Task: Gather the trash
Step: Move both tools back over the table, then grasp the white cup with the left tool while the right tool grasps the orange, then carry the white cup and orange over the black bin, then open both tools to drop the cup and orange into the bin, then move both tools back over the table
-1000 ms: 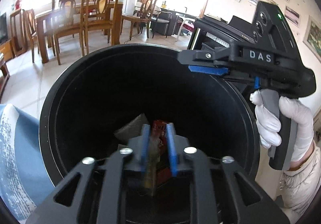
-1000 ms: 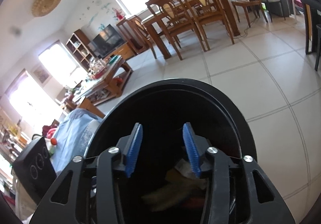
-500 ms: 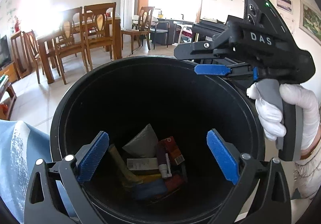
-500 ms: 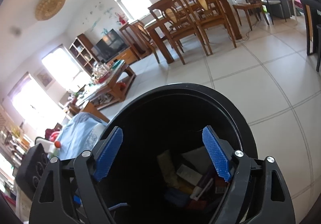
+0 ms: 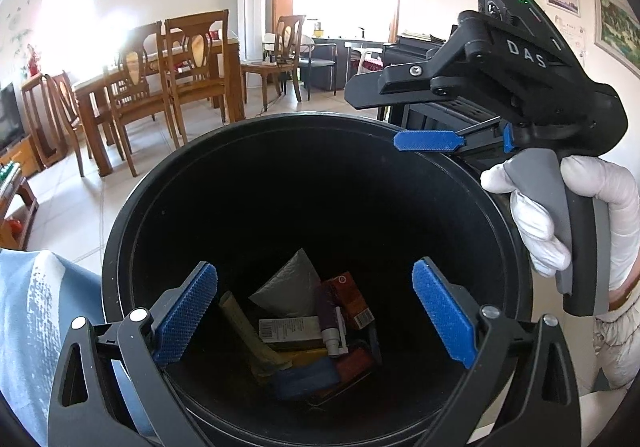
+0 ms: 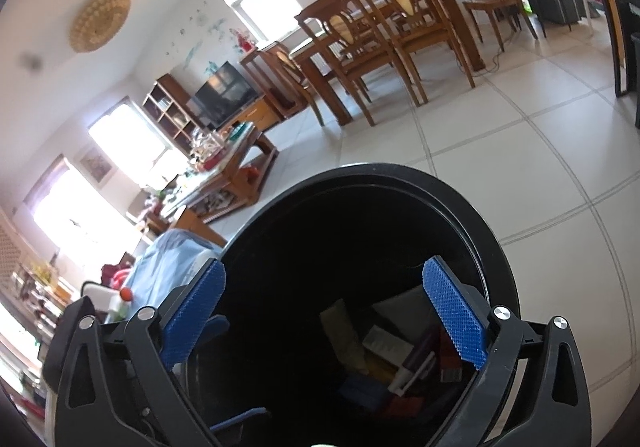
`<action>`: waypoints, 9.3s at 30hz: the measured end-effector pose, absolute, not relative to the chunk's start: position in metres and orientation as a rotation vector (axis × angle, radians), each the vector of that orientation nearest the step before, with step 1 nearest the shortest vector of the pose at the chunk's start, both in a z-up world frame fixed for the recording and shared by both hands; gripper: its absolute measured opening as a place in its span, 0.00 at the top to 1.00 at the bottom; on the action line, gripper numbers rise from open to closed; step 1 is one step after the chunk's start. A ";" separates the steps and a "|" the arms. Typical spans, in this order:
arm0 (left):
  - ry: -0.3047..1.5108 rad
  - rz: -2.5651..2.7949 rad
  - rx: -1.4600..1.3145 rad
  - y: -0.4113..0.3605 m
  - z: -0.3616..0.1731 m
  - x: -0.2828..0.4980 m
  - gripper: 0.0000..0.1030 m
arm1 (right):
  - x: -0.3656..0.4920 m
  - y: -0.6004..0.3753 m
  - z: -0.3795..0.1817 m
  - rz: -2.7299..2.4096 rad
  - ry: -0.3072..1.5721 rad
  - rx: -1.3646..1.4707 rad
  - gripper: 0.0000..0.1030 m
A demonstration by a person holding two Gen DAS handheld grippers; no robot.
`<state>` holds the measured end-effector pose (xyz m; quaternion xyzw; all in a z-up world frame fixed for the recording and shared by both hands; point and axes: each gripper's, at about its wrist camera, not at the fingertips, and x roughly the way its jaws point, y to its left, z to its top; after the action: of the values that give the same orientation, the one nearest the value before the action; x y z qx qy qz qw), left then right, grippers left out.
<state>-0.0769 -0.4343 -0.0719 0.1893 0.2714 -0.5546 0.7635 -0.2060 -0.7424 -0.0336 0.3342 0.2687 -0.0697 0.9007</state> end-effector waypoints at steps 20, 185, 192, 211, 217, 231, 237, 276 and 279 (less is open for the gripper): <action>0.565 -1.226 0.353 -0.426 -0.060 -0.083 0.05 | -0.205 -0.742 -0.037 -0.177 0.593 0.665 0.05; 0.836 -1.239 0.214 -0.426 -0.072 -0.043 0.62 | -0.200 -0.730 -0.026 -0.044 0.548 0.689 0.67; 0.835 -1.233 0.241 -0.433 -0.076 -0.049 0.62 | -0.192 -0.719 -0.021 -0.044 0.555 0.693 0.67; 0.695 -1.236 0.323 -0.431 -0.063 -0.075 0.05 | -0.183 -0.731 -0.011 -0.066 0.516 0.716 0.16; 0.637 -1.245 0.374 -0.433 -0.063 -0.084 0.05 | -0.184 -0.737 -0.019 -0.064 0.526 0.760 0.05; 0.612 -1.257 0.346 -0.426 -0.058 -0.088 0.05 | -0.185 -0.730 -0.022 -0.083 0.536 0.750 0.05; 0.605 -1.265 0.319 -0.420 -0.054 -0.088 0.05 | -0.183 -0.727 -0.025 -0.095 0.548 0.747 0.05; 0.668 -0.886 0.118 -0.059 -0.008 0.059 0.05 | -0.002 -0.418 0.035 0.290 0.755 0.224 0.05; 0.718 -0.881 0.128 -0.048 -0.014 0.081 0.05 | 0.023 -0.387 0.030 0.342 0.770 0.197 0.05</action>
<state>0.0807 -0.0485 -0.0142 0.0606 0.3397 -0.4169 0.8409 0.0226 -0.3871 0.0297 0.0955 0.3730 0.1658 0.9079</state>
